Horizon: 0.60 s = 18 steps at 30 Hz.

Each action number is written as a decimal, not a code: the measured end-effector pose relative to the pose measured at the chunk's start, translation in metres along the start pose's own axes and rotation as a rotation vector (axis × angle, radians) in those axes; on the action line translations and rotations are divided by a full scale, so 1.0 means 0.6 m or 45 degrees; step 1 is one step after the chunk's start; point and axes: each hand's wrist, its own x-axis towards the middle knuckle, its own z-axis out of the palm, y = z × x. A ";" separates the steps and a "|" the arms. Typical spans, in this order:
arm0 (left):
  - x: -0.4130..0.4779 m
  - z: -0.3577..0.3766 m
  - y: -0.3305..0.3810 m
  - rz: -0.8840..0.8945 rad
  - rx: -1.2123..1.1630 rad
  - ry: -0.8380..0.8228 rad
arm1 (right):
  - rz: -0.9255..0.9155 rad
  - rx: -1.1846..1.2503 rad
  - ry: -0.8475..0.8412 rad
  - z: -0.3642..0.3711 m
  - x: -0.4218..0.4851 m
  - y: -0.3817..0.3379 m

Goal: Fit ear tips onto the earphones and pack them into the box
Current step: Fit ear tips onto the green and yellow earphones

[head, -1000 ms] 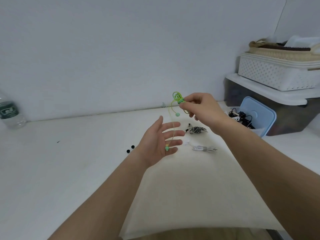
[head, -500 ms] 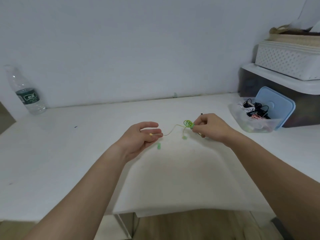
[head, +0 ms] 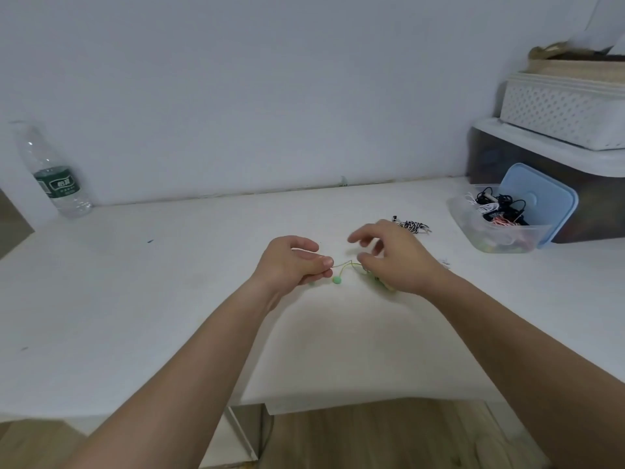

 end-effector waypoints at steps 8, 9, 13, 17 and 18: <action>0.013 0.019 0.000 0.065 0.091 -0.019 | -0.103 0.306 -0.025 0.044 0.014 -0.023; 0.014 0.020 0.000 0.068 0.115 -0.020 | -0.075 0.319 0.005 0.045 0.017 -0.023; 0.018 0.025 0.004 0.038 0.132 -0.043 | -0.031 0.339 0.085 0.044 0.026 -0.023; 0.032 0.004 0.008 0.119 0.246 0.114 | 0.040 0.442 0.099 0.033 0.041 -0.004; 0.038 -0.009 0.005 0.173 0.344 0.163 | 0.072 0.482 0.085 0.031 0.045 0.002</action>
